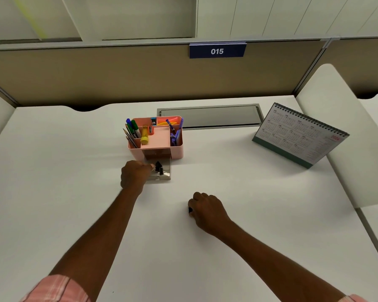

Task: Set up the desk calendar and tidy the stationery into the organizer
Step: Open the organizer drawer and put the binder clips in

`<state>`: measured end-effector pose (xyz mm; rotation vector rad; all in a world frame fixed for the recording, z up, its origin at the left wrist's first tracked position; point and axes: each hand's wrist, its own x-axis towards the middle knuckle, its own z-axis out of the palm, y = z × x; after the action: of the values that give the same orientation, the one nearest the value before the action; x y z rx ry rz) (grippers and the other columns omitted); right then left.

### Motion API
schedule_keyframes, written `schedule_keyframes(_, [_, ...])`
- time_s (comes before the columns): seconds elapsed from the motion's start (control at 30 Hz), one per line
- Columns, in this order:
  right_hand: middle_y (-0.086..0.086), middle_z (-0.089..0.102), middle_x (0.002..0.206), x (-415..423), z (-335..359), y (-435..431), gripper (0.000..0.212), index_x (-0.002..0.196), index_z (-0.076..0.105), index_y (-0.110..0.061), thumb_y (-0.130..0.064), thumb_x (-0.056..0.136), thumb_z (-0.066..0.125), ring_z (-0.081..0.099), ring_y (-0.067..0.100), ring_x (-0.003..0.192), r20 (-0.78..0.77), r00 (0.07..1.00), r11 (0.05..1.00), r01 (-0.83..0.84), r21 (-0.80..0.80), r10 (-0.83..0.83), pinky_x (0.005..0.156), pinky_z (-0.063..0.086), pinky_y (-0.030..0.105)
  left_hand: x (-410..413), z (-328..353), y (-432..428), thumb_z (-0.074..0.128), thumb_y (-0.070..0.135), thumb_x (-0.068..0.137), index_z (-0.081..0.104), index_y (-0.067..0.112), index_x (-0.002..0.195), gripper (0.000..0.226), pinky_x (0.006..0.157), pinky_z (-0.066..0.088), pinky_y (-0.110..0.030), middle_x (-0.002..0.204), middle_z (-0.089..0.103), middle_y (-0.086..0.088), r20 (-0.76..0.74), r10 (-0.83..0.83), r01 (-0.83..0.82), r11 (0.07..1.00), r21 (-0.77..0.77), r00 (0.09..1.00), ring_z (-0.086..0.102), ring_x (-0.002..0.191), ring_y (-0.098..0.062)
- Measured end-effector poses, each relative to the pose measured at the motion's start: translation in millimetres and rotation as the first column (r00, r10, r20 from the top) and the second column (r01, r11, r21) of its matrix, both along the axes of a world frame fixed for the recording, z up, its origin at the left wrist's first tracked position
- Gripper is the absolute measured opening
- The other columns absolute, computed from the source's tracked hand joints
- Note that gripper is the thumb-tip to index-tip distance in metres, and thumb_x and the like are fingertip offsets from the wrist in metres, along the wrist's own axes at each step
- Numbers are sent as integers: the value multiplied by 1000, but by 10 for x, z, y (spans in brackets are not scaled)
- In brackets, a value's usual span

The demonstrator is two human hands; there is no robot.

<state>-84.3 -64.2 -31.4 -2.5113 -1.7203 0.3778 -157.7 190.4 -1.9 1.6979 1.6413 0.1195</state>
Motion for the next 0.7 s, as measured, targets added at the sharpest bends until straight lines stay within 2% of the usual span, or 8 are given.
schedule_keyframes(0.17, [2, 61, 88, 17, -24, -3, 8, 85, 66, -18, -25, 83, 70, 62, 27, 76, 2, 1000, 1000, 0, 15, 0, 59, 36, 32, 17, -30, 14, 83, 48, 81, 70, 7, 118, 57, 75, 51, -35, 113, 76, -11, -38, 18, -18, 1000, -3, 999, 69, 97, -32])
schedule_keyframes(0.4, [0, 59, 87, 29, -35, -3, 11, 84, 63, -18, -28, 87, 59, 59, 24, 74, -21, 999, 997, 27, 67, -26, 58, 37, 32, 32, -56, 40, 83, 40, 82, 71, 5, 98, 40, 75, 53, -34, 87, 74, -5, 39, 54, -52, 998, -38, 998, 70, 84, -26])
schedule_keyframes(0.47, [-1, 59, 87, 35, -27, -4, 12, 86, 64, -18, -28, 87, 57, 59, 24, 74, -31, 999, 995, 40, 87, -37, 57, 40, 33, 11, -67, 50, 82, 42, 81, 73, 7, 98, 40, 75, 56, -35, 84, 76, -5, 47, 64, -61, 997, -47, 997, 72, 81, -24])
schedule_keyframes(0.6, [-1, 61, 91, 37, 22, 2, 14, 92, 66, -18, -29, 89, 58, 62, 25, 79, -57, 997, 989, 65, 136, -58, 61, 46, 34, -40, -51, 33, 80, 40, 83, 75, 9, 100, 37, 88, 62, -43, 81, 77, -5, 96, 76, -68, 994, -84, 993, 74, 82, -24])
schedule_keyframes(0.7, [-3, 62, 99, 64, 102, 19, 15, 99, 67, -22, -32, 90, 62, 63, 23, 87, -92, 991, 977, 111, 183, -95, 67, 50, 35, -31, 86, -98, 77, 33, 88, 75, 9, 98, 26, 85, 62, -40, 79, 74, -2, 169, 49, -40, 998, -53, 984, 71, 77, -21])
